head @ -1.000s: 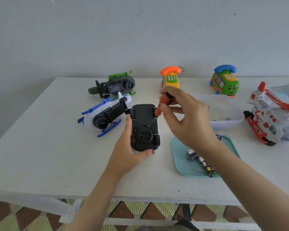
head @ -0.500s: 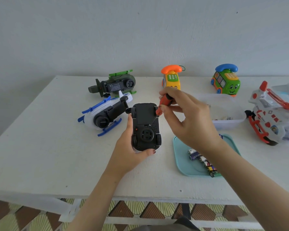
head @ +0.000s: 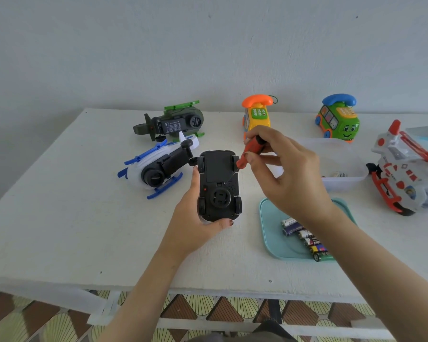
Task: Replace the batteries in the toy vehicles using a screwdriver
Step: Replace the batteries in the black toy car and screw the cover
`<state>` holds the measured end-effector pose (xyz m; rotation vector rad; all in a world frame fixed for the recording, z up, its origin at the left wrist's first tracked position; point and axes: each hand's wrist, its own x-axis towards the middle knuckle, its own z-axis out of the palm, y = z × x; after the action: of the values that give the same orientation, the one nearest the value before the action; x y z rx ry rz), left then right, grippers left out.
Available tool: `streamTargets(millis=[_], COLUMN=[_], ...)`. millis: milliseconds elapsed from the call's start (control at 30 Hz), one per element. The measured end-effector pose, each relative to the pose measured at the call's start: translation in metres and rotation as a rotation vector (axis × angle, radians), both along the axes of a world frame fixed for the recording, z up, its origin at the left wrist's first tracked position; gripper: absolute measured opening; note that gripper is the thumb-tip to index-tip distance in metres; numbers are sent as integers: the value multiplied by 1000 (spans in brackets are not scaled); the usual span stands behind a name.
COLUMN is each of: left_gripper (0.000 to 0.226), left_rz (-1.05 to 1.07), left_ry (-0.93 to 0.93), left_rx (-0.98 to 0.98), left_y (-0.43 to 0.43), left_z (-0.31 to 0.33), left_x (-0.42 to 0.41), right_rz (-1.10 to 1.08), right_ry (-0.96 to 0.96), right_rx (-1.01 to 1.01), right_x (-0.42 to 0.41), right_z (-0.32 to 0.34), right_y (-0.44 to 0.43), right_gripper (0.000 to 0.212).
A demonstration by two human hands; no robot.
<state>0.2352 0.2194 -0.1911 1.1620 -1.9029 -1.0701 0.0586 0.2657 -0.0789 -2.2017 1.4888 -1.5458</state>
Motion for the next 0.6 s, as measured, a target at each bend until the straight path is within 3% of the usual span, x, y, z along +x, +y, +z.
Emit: streamTargets(millis=[333,600], left_gripper=[115,115], left_rz=[-19,0], left_ry=[31,45], left_rx=[0,-19], left_y=[0,2], left_z=[-2,-1], left_x=[2,1], right_rz=[21,-203], right_ry=[148,85], right_rx=[-42,-253], right_x=[4,17], right_z=[-2,-1], right_y=[0,-11], right_gripper=[29,26])
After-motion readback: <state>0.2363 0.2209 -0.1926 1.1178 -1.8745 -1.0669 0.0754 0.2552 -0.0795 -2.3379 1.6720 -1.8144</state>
